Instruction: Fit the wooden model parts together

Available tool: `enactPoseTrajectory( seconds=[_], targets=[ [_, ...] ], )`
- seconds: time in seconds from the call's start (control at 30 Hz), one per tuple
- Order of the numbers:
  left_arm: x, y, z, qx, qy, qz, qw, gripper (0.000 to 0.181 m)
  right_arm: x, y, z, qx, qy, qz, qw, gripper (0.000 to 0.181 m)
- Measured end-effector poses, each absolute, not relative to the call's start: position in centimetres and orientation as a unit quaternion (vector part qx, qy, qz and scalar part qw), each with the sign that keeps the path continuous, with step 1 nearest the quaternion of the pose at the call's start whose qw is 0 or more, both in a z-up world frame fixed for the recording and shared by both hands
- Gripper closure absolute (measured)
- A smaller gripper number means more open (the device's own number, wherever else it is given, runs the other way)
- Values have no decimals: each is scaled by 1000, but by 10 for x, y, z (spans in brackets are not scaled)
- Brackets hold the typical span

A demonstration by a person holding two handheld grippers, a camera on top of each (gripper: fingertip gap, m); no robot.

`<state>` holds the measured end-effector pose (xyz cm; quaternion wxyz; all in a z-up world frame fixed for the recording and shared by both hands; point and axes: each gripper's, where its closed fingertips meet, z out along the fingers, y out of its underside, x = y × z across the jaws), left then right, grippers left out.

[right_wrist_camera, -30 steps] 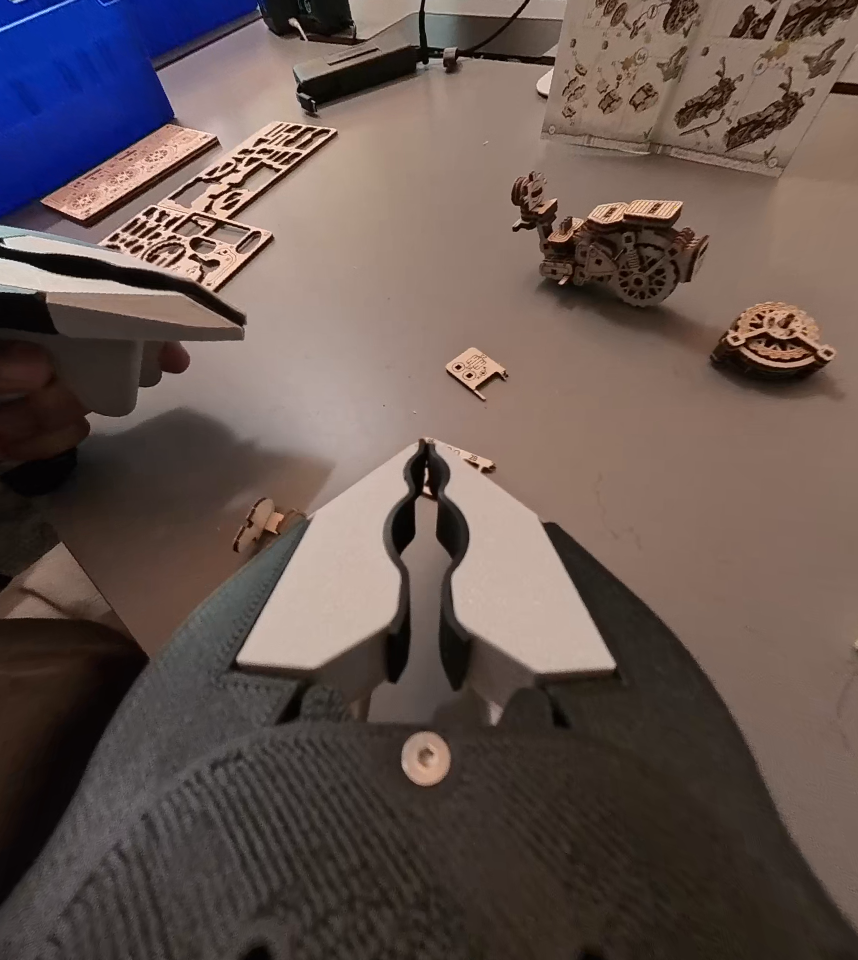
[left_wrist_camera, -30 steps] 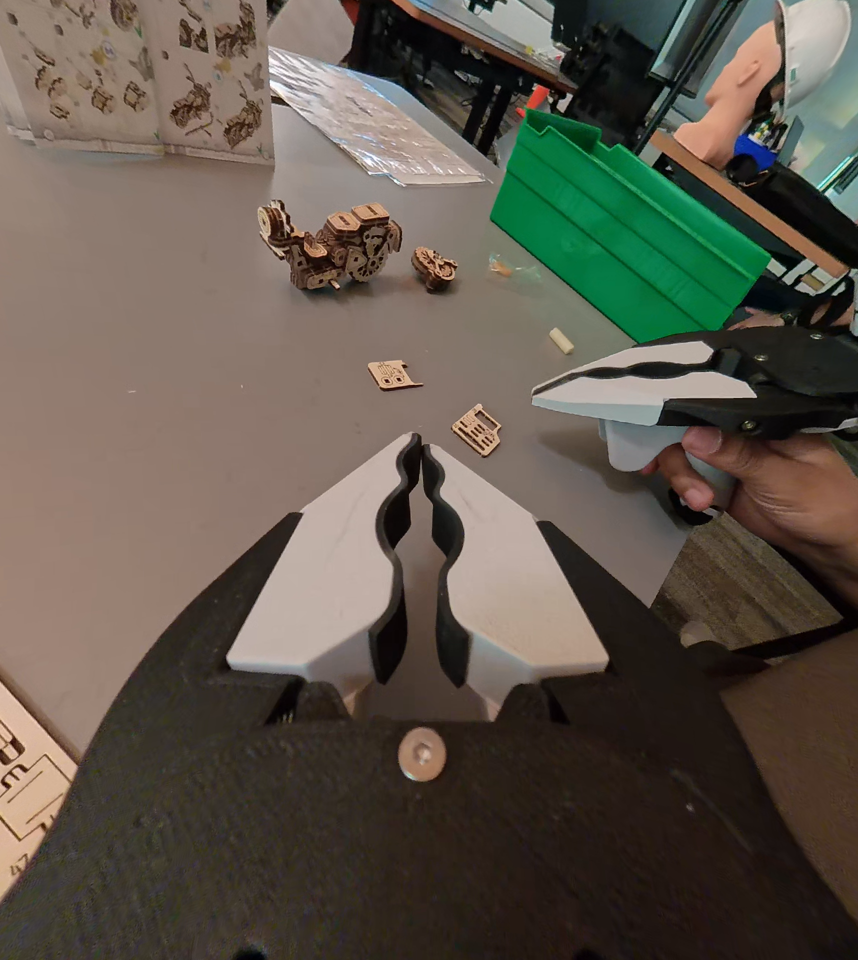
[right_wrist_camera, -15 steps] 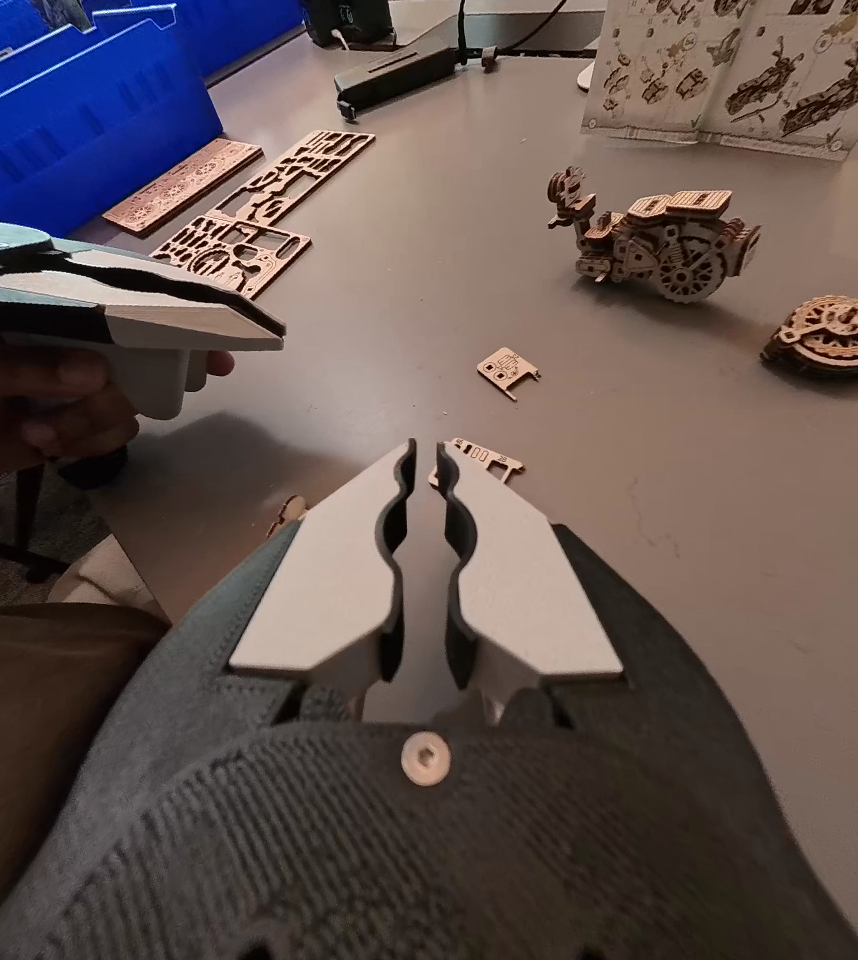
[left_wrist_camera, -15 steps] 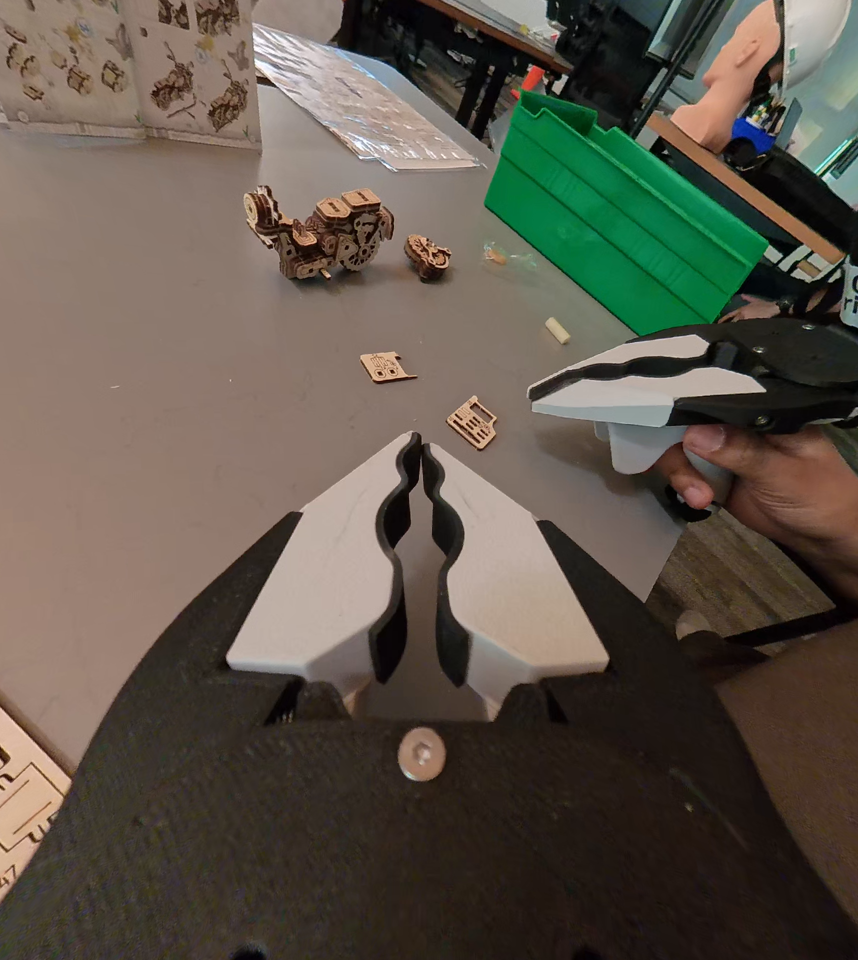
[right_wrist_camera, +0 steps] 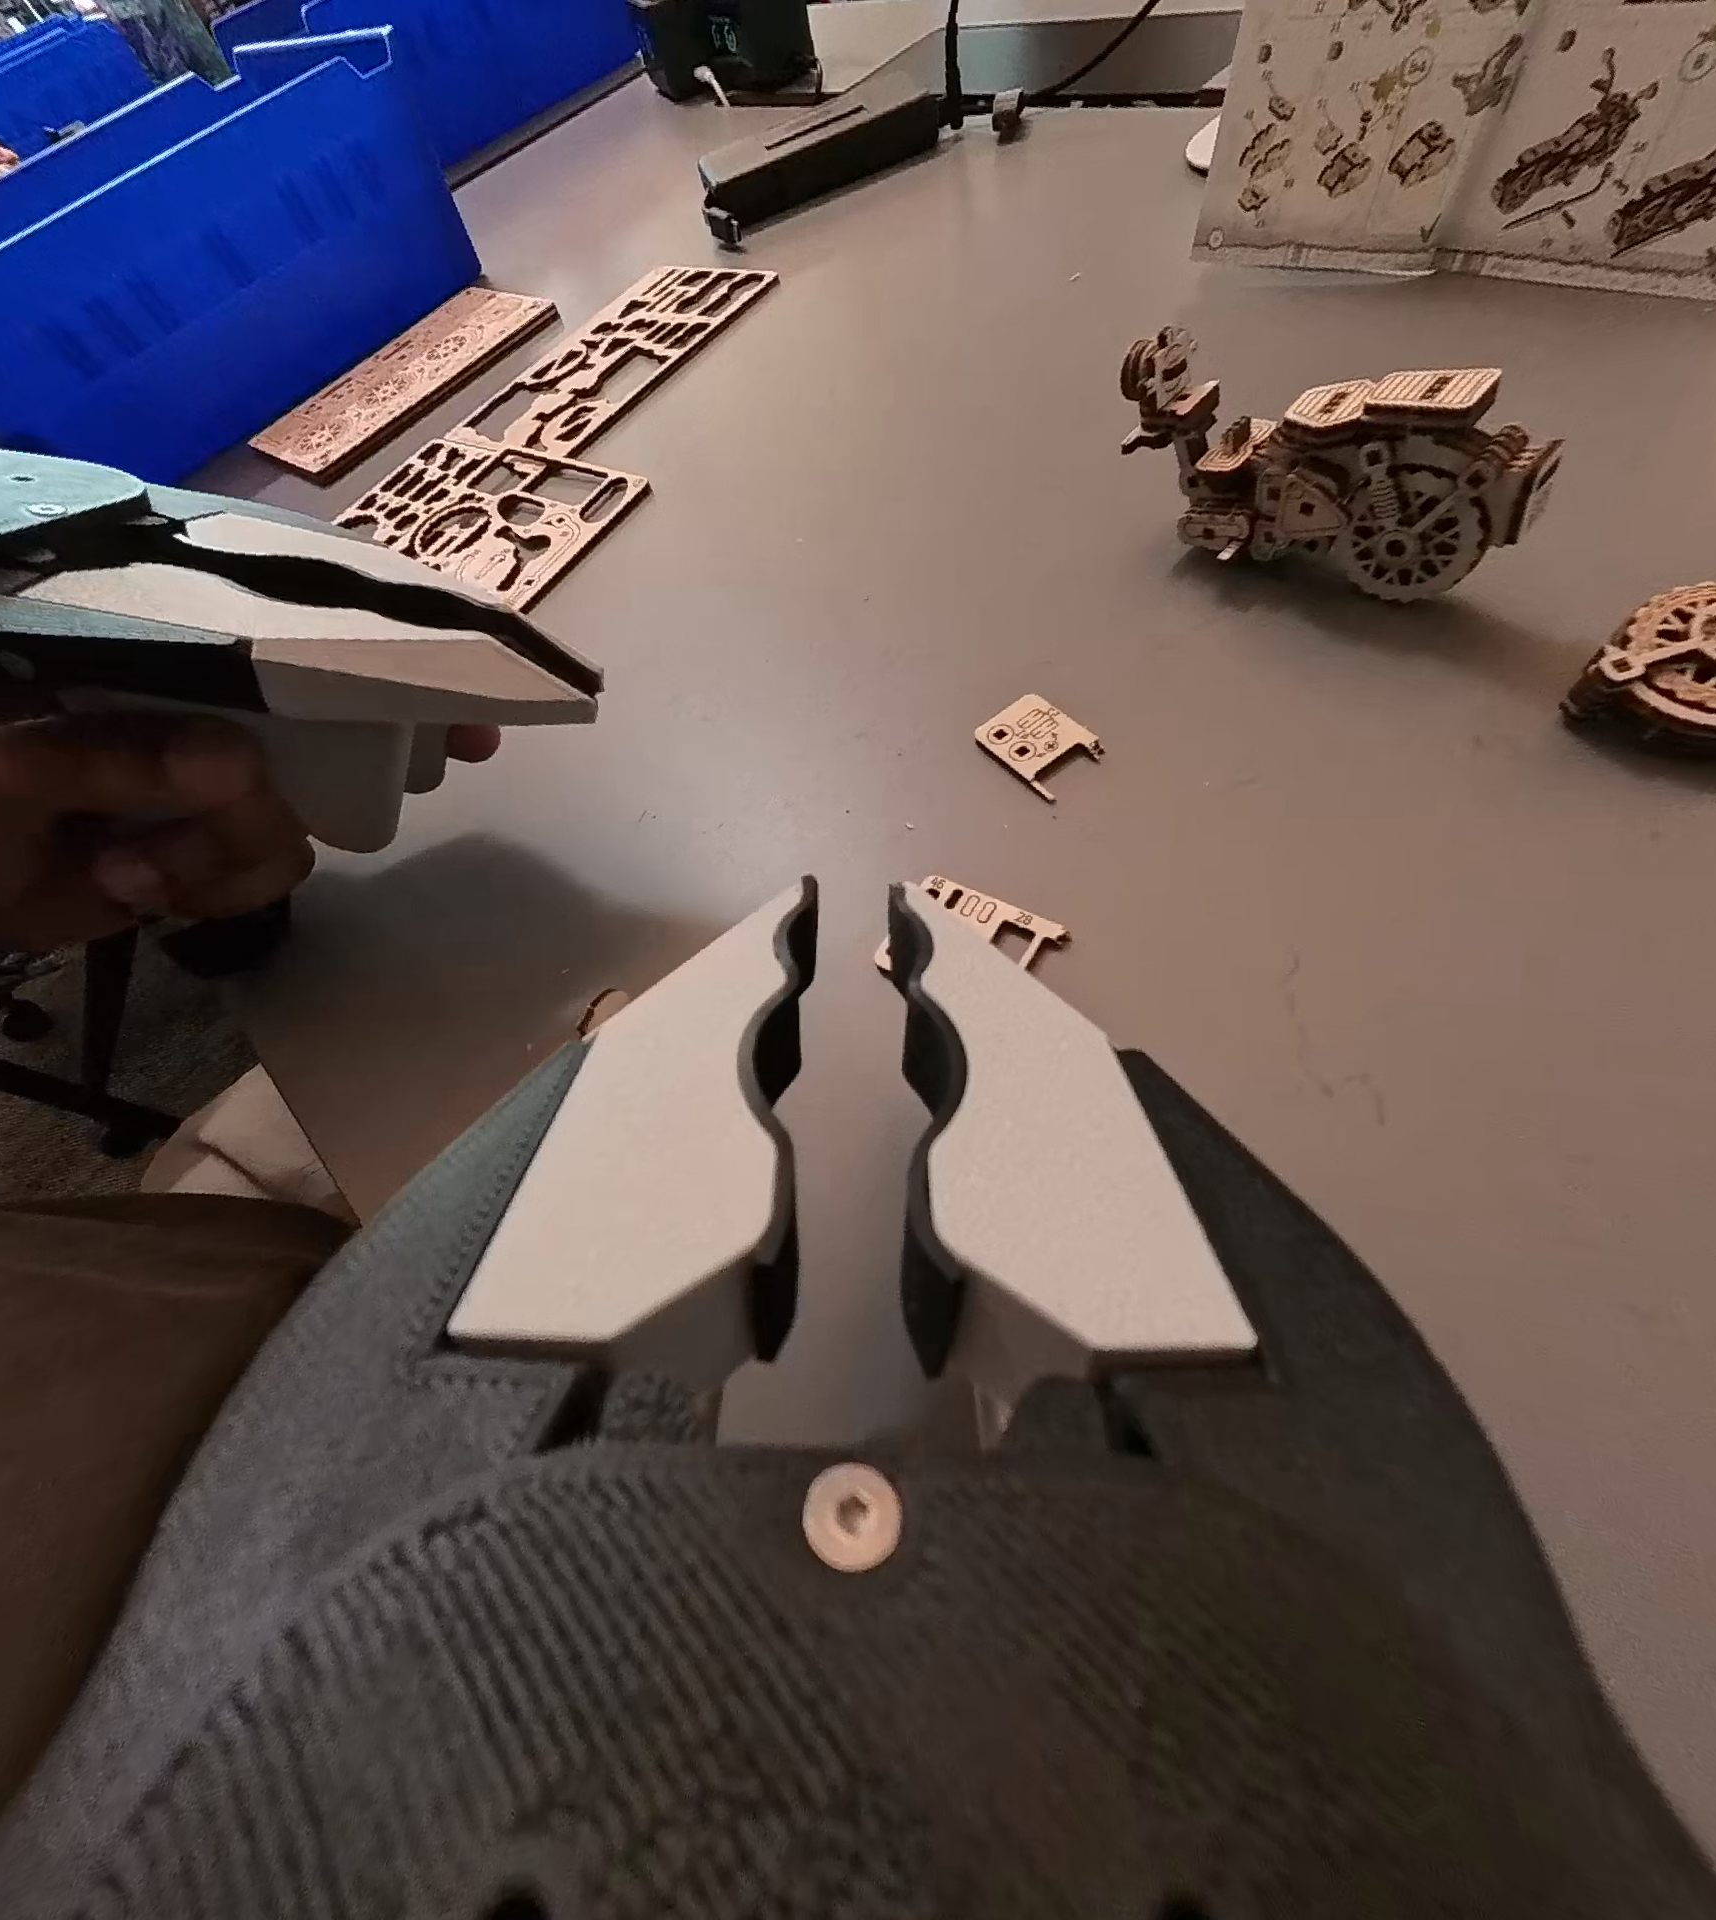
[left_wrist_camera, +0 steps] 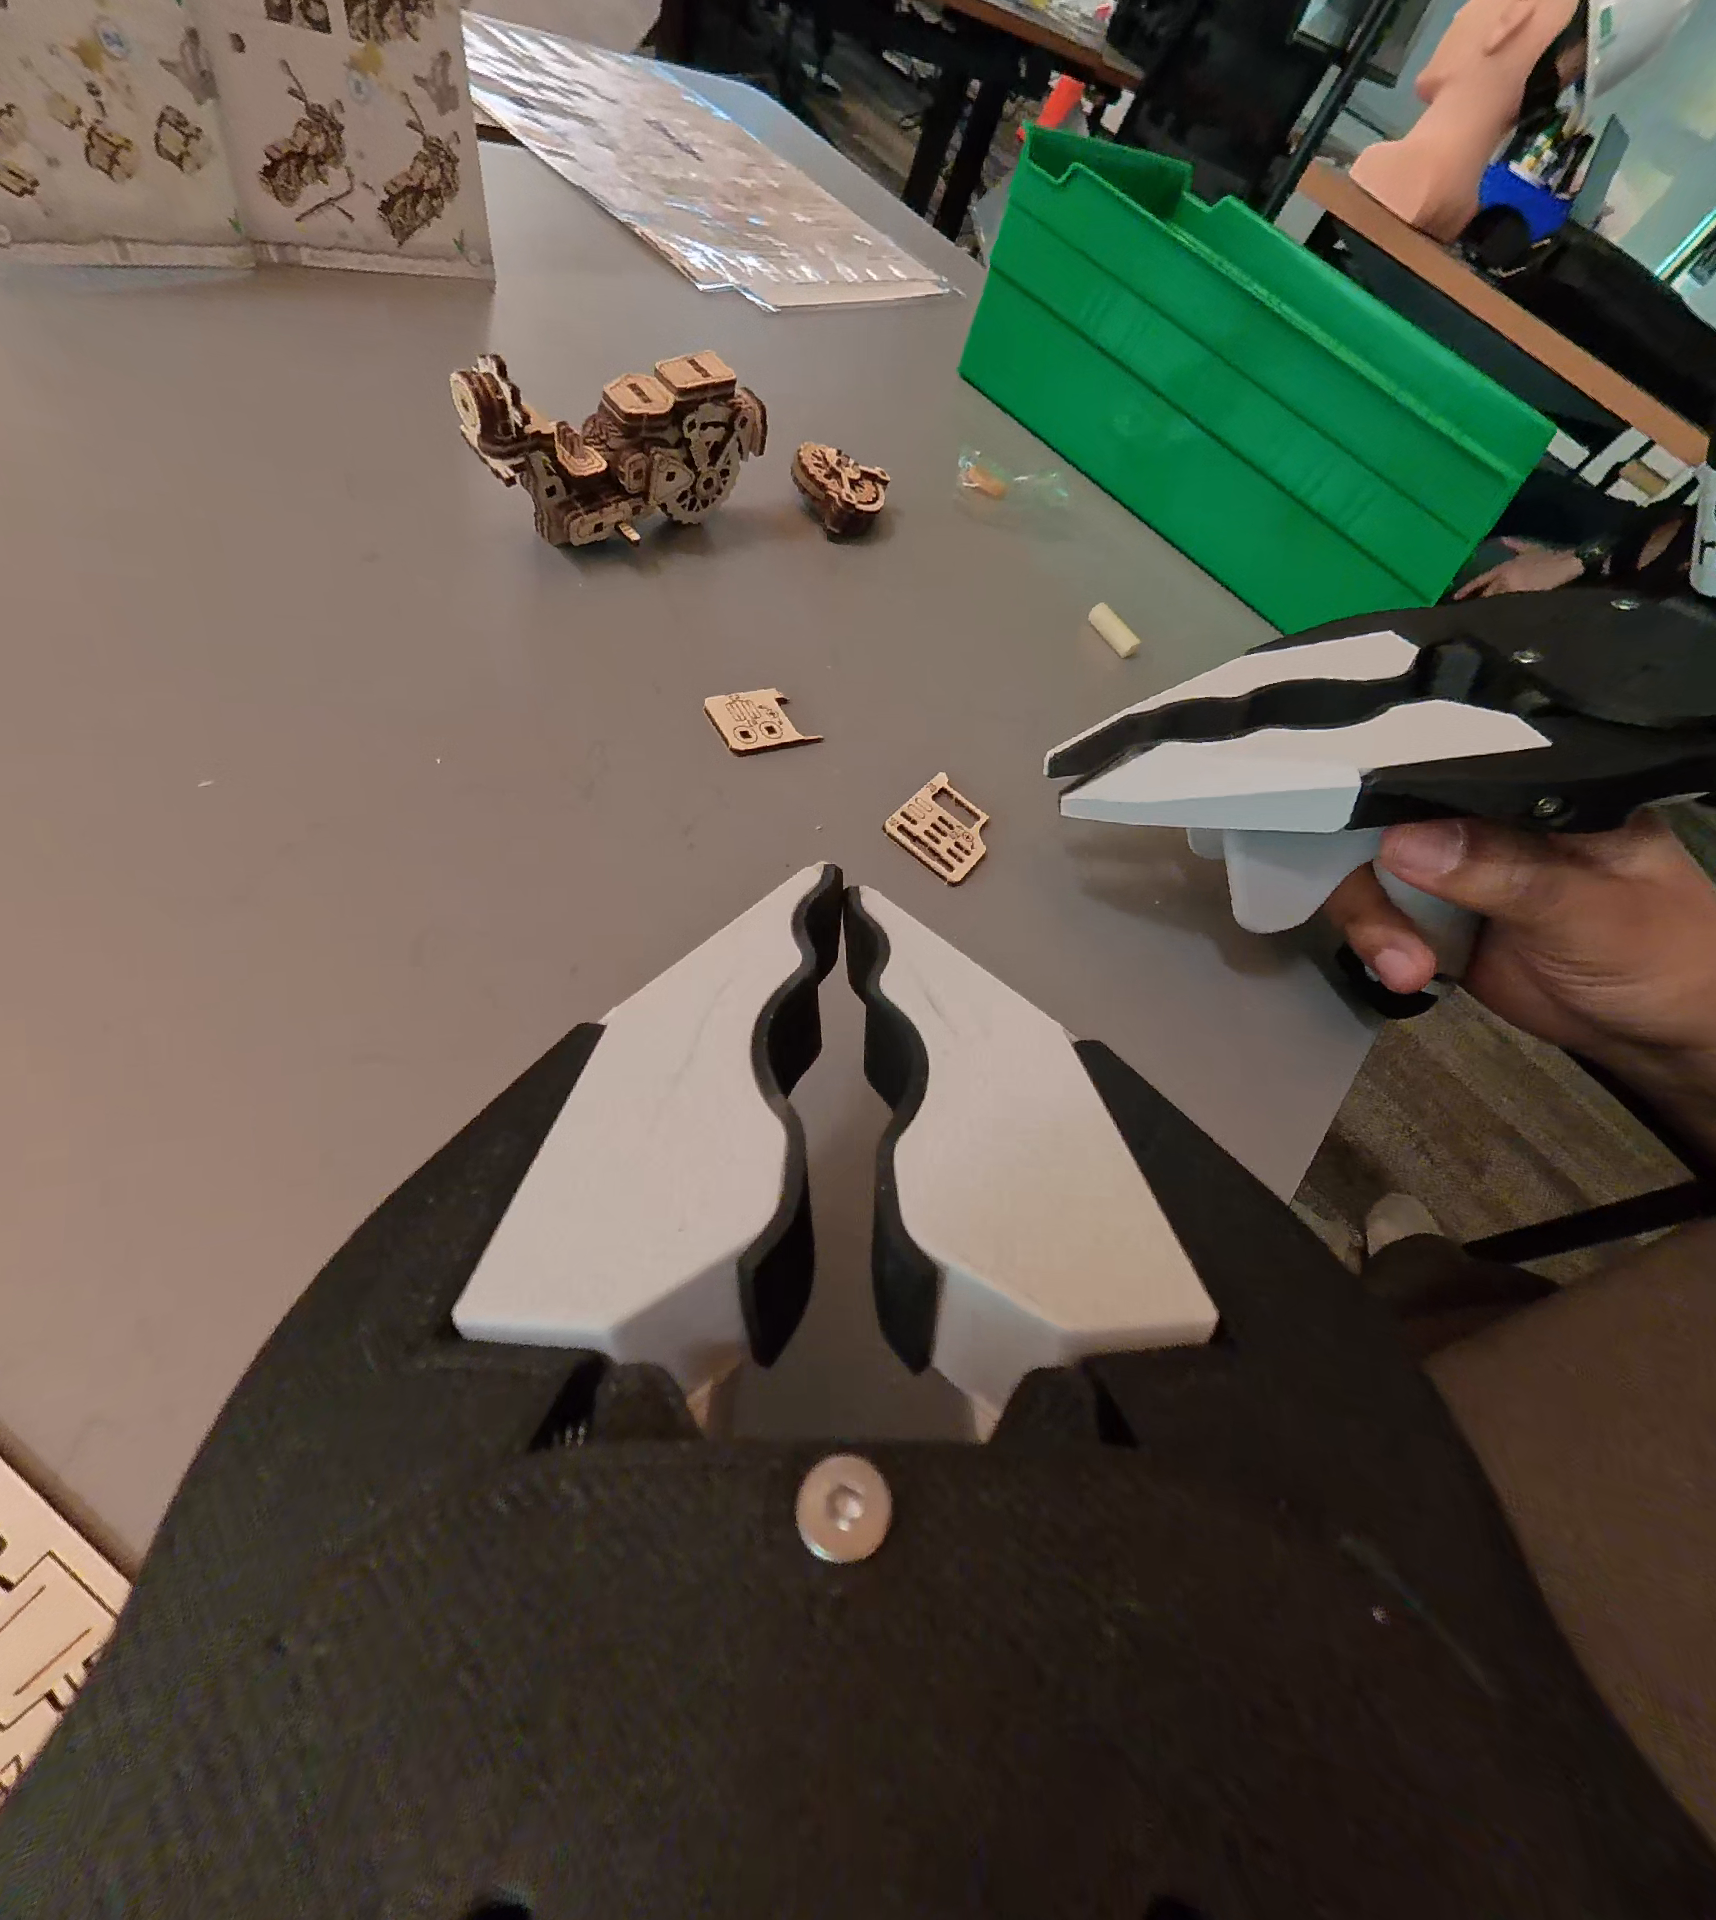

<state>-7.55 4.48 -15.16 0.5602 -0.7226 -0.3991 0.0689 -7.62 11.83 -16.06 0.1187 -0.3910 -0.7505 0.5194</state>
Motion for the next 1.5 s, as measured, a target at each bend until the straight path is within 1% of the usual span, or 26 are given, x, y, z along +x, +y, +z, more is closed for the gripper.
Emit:
enactPoseTrajectory(
  seconds=[1.23, 1.3, 1.4, 1.5],
  targets=[
    [-74, 47, -157, -731, -401, 55, 549, 181, -73, 116, -159, -390, -747, 527, 105, 164],
    [-74, 47, -156, -731, -401, 55, 550, 181, -76, 122, -164, -401, -753, 510, 114, 163],
    [-74, 47, -156, -730, -400, 55, 551, 181, -81, 139, -178, -428, -764, 468, 119, 165],
    [-74, 47, -156, -731, -400, 55, 550, 181, -85, 145, -175, -444, -748, 483, 103, 165]
  ],
)
